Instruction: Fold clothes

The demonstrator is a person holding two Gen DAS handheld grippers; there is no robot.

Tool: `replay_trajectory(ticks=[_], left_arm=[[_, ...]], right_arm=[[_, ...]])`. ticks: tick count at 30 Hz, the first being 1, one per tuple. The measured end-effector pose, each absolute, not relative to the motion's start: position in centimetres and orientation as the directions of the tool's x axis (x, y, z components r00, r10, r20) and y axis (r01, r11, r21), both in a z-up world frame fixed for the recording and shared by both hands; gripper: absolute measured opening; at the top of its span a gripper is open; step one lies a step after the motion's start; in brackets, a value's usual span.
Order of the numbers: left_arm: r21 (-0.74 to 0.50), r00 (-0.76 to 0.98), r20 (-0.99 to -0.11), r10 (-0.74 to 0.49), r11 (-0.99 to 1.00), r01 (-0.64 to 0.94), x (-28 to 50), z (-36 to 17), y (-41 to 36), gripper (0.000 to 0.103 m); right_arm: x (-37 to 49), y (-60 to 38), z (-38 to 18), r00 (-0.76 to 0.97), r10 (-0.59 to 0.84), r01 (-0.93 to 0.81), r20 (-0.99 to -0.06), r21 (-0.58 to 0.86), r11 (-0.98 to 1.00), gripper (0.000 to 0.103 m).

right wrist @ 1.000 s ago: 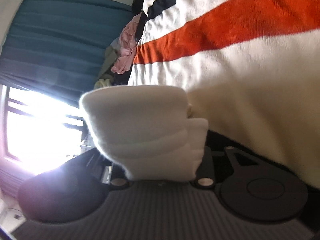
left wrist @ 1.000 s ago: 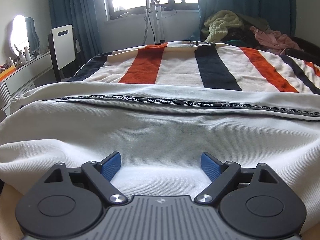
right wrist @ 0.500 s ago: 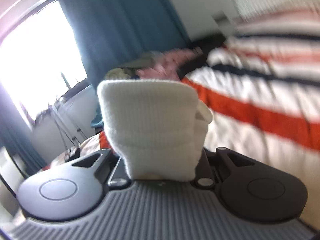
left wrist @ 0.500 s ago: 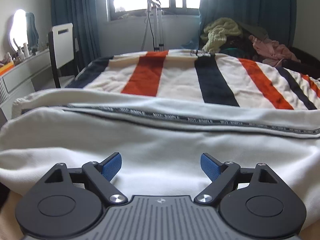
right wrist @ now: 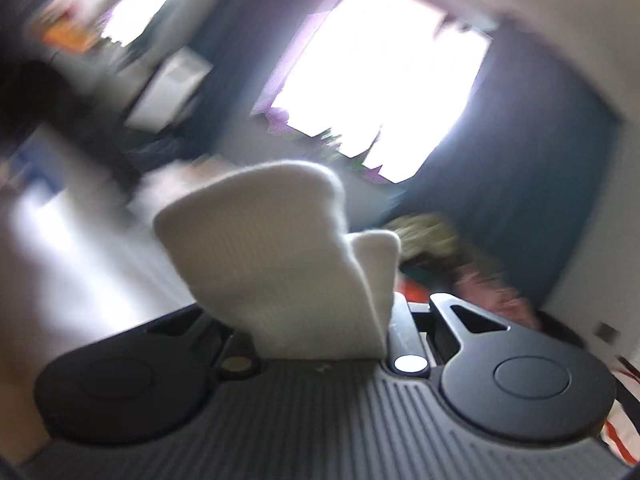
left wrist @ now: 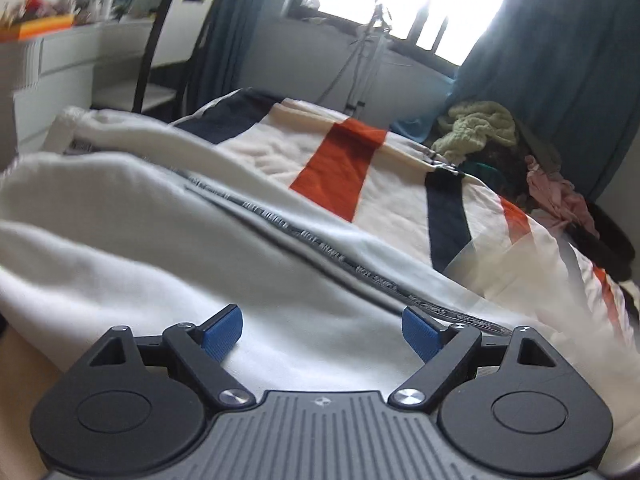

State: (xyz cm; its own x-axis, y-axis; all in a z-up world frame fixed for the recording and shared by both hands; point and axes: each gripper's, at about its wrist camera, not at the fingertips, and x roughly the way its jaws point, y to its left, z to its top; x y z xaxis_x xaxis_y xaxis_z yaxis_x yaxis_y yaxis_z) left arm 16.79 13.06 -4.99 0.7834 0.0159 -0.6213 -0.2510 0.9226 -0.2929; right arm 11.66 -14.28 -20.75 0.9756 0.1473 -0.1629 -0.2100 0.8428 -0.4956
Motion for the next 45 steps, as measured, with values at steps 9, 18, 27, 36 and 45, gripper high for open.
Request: replay_trajectory(ticks=[9, 18, 27, 36, 45], left_arm=[[-0.317, 0.801, -0.598, 0.012, 0.915, -0.251, 17.0, -4.2, 14.7, 0.088], [-0.396, 0.826, -0.556, 0.094, 0.844, -0.362, 15.9, -3.8, 20.2, 0.089], [-0.355, 0.839, -0.542, 0.044, 0.893, -0.276, 14.1, -3.5, 17.0, 0.089], [-0.25, 0.83, -0.555, -0.058, 0.963, -0.1, 10.7, -3.6, 11.4, 0.089], [-0.087, 0.788, -0.615, 0.008, 0.993, -0.078, 11.0, -5.8, 7.9, 0.089]], right_arm=[[10.5, -7.9, -21.4, 0.951, 0.153, -0.266, -0.267, -0.465, 0.844, 0.018], [9.6, -6.4, -18.4, 0.817, 0.326, -0.473, -0.475, -0.23, 0.85, 0.029], [5.5, -11.1, -15.3, 0.554, 0.559, -0.653, -0.617, 0.094, 0.752, 0.082], [4.2, -21.5, -13.3, 0.744, 0.379, -0.342, -0.55, 0.173, 0.923, 0.082], [7.9, -26.3, -15.6, 0.767, 0.274, -0.074, -0.58, 0.344, 0.936, 0.082]])
